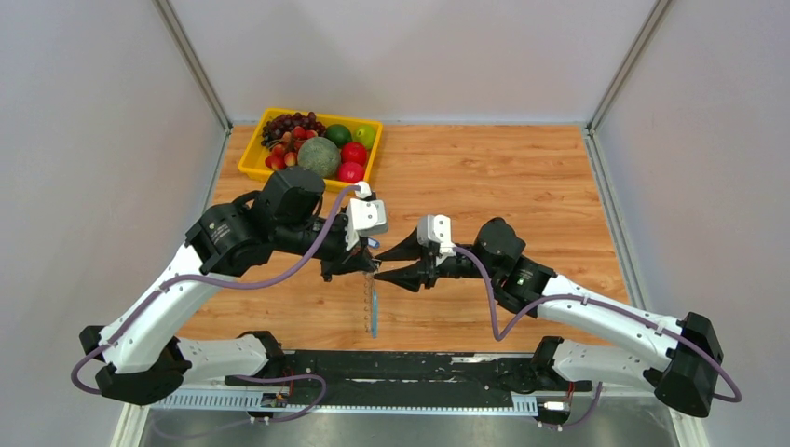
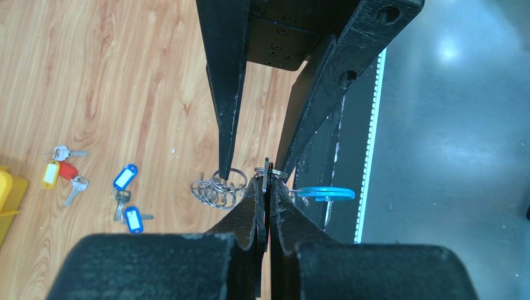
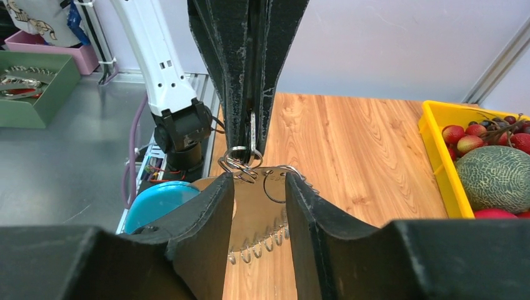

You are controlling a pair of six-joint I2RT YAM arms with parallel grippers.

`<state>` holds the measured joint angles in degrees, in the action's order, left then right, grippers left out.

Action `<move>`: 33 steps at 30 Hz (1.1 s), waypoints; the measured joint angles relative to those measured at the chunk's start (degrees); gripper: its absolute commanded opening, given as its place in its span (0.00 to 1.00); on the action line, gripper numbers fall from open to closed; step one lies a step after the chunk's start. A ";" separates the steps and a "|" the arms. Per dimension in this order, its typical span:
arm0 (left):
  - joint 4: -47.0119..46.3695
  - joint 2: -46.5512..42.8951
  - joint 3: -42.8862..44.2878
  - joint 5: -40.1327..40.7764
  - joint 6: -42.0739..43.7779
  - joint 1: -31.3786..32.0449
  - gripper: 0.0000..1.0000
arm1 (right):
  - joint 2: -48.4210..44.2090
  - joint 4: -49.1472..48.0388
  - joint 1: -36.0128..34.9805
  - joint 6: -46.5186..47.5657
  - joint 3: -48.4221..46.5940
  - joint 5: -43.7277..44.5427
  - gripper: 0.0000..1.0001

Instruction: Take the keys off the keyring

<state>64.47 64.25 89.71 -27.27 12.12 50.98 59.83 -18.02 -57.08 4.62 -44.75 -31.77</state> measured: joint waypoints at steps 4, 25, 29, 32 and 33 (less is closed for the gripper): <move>-0.07 0.02 0.00 -0.11 0.02 0.11 0.00 | 0.20 -0.26 0.02 -0.04 0.00 -1.51 0.34; -0.04 -0.02 -0.15 1.14 0.24 0.33 0.00 | -0.09 -1.44 0.31 -0.59 0.00 -4.94 0.00; -0.46 -0.26 -0.15 1.99 0.42 0.31 0.00 | -0.22 -1.44 0.31 -1.44 0.00 -3.39 0.00; -1.36 -1.20 -1.09 3.15 0.79 0.31 0.00 | -0.31 -1.36 0.33 -2.80 0.00 -1.95 0.00; -1.70 -1.66 -1.57 3.80 0.87 0.31 0.00 | -0.31 -1.31 0.42 -3.39 0.00 -1.60 0.00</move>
<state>62.76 62.59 88.14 -23.46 12.99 51.29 59.53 -19.33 -56.66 1.23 -44.75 -33.36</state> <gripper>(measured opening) 0.018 0.007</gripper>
